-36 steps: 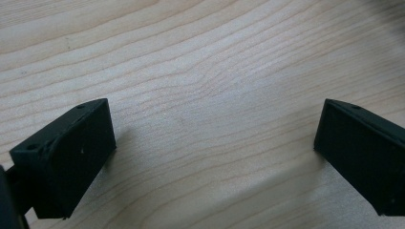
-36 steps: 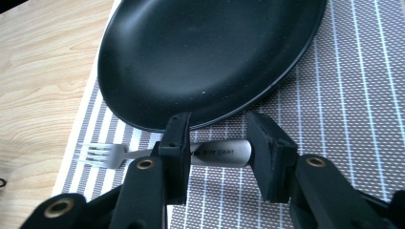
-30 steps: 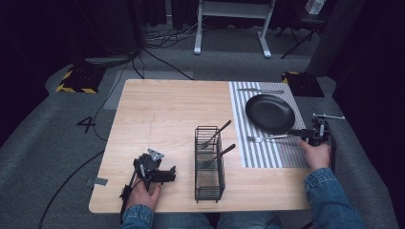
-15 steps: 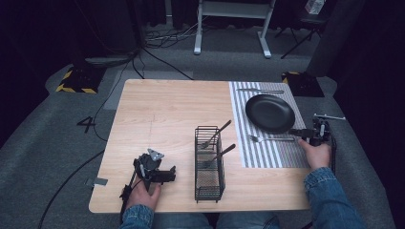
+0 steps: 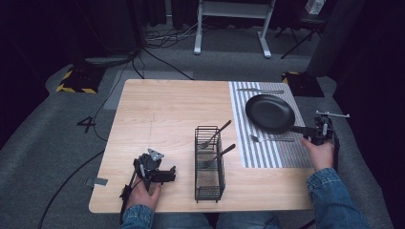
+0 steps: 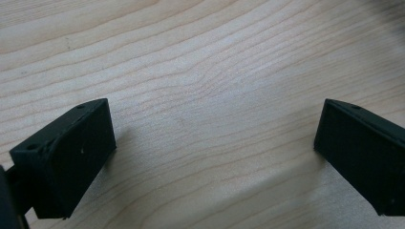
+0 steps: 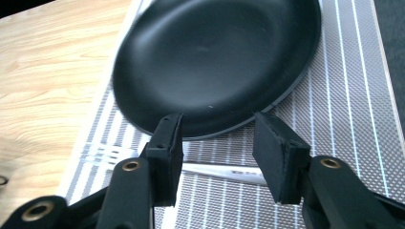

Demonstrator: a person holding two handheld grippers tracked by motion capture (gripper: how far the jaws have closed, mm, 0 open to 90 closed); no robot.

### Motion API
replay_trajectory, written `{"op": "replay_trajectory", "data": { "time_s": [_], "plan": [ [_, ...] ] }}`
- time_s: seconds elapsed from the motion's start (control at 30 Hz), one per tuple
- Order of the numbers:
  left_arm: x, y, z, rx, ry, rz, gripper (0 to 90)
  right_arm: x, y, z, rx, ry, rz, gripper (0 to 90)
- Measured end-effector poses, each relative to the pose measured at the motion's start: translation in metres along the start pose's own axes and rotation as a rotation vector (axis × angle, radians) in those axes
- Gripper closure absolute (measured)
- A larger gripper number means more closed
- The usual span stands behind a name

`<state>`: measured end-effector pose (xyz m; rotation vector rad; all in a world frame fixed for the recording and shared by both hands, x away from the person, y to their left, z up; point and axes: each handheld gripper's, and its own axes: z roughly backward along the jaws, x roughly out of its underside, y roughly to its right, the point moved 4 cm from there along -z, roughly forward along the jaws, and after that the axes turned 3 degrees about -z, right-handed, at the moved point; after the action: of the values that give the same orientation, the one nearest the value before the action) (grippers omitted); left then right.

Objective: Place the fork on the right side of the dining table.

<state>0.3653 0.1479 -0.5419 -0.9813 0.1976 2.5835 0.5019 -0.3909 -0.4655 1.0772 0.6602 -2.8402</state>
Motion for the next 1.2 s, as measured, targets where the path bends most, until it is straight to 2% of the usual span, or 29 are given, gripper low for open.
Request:
{"op": "replay_trajectory", "data": {
  "time_s": [0.13, 0.3, 0.33, 0.4, 0.43, 0.6, 0.63, 0.87, 0.9, 0.93, 1.0, 1.03, 1.17, 1.2],
  "plan": [
    [0.000, 0.000, 0.000, 0.000, -0.001, -0.001, 0.3, -0.002, -0.014, 0.011, -0.020, 0.029, 0.054, 51.7],
    [0.000, 0.000, 0.000, 0.000, 0.000, -0.001, 0.3, -0.003, -0.027, 0.019, -0.037, 0.023, 0.087, 49.9],
    [0.000, 0.000, 0.000, 0.000, 0.000, -0.002, 0.3, -0.004, -0.035, 0.023, -0.046, 0.021, 0.111, 48.7],
    [0.000, 0.000, 0.000, 0.000, 0.000, -0.001, 0.3, -0.004, -0.038, 0.025, -0.050, 0.022, 0.120, 48.1],
    [0.000, 0.000, 0.000, 0.000, -0.001, -0.001, 0.3, -0.003, -0.046, 0.028, -0.058, 0.020, 0.146, 46.9],
    [0.000, 0.000, 0.000, 0.000, 0.000, -0.001, 0.3, -0.001, -0.064, 0.036, -0.093, 0.019, 0.189, 44.4],
    [0.000, 0.000, 0.000, 0.000, 0.000, -0.001, 0.3, -0.001, -0.064, 0.036, -0.093, 0.019, 0.189, 44.4],
    [0.000, 0.000, 0.000, 0.000, 0.001, 0.000, 0.3, 0.005, -0.099, 0.048, -0.155, 0.007, 0.265, 41.0],
    [0.000, 0.000, 0.000, 0.000, 0.001, 0.000, 0.3, 0.005, -0.099, 0.048, -0.155, 0.007, 0.265, 41.0],
    [0.000, 0.000, 0.000, 0.000, -0.001, -0.001, 0.3, 0.007, -0.109, 0.051, -0.167, 0.002, 0.293, 40.6],
    [0.000, 0.000, 0.000, 0.000, -0.001, -0.001, 0.3, 0.009, -0.113, 0.053, -0.173, 0.000, 0.304, 40.4],
    [0.000, 0.000, 0.000, 0.000, -0.001, -0.002, 0.3, 0.012, -0.123, 0.056, -0.185, -0.004, 0.323, 40.2],
    [0.000, 0.000, 0.000, 0.000, -0.001, -0.001, 0.3, 0.016, -0.133, 0.060, -0.203, -0.008, 0.342, 39.8],
    [0.000, 0.000, 0.000, 0.000, 0.000, -0.002, 0.3, 0.020, -0.139, 0.061, -0.221, -0.015, 0.353, 39.5]
  ]
}}
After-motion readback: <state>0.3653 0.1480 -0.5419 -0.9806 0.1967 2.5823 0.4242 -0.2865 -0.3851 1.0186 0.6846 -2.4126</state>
